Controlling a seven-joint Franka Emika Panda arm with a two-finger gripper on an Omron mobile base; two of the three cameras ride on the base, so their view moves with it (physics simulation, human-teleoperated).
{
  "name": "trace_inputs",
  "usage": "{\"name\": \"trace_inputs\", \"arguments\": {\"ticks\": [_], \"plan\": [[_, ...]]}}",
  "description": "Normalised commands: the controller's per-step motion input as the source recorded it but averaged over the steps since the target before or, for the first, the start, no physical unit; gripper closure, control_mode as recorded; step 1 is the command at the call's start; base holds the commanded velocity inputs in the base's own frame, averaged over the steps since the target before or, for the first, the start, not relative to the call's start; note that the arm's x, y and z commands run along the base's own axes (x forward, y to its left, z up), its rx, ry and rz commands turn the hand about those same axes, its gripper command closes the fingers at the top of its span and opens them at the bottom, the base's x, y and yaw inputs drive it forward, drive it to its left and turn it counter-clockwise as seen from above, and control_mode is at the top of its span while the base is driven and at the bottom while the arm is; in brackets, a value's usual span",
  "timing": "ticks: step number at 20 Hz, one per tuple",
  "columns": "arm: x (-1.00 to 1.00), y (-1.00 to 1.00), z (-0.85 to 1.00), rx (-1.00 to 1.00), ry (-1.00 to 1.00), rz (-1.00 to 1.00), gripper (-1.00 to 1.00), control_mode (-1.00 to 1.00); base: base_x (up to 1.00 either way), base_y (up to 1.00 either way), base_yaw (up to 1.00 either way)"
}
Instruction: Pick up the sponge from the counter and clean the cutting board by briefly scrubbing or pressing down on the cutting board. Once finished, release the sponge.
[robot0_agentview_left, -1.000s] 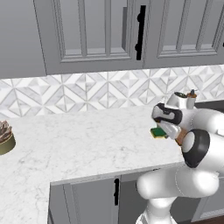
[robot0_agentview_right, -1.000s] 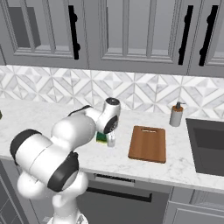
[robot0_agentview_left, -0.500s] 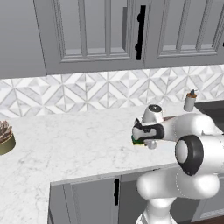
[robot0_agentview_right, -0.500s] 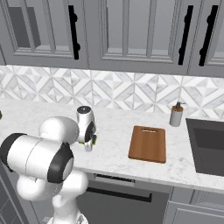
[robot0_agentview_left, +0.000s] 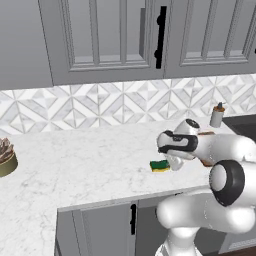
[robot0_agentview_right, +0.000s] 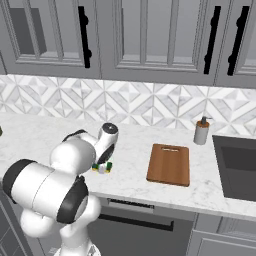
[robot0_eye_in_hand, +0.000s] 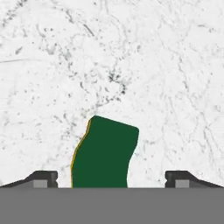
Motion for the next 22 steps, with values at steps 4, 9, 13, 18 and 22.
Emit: {"name": "trace_inputs", "arguments": {"ticks": [4,9,13,18,22], "plan": [[-0.29,0.02,1.0,0.09,0.0,0.06,-1.0,-1.0,0.0,0.0,0.0],[-0.83,0.14,0.85,0.07,0.0,-0.21,-1.0,-1.0,0.0,0.0,0.0],[-0.77,0.13,0.54,0.27,0.0,-0.39,-1.0,-1.0,0.0,0.0,0.0],[-0.84,0.22,0.55,0.18,-0.01,-0.43,-1.0,-1.0,0.0,0.0,0.0],[-0.81,0.18,0.67,0.11,-0.04,-0.41,-1.0,-1.0,0.0,0.0,0.0]]}}
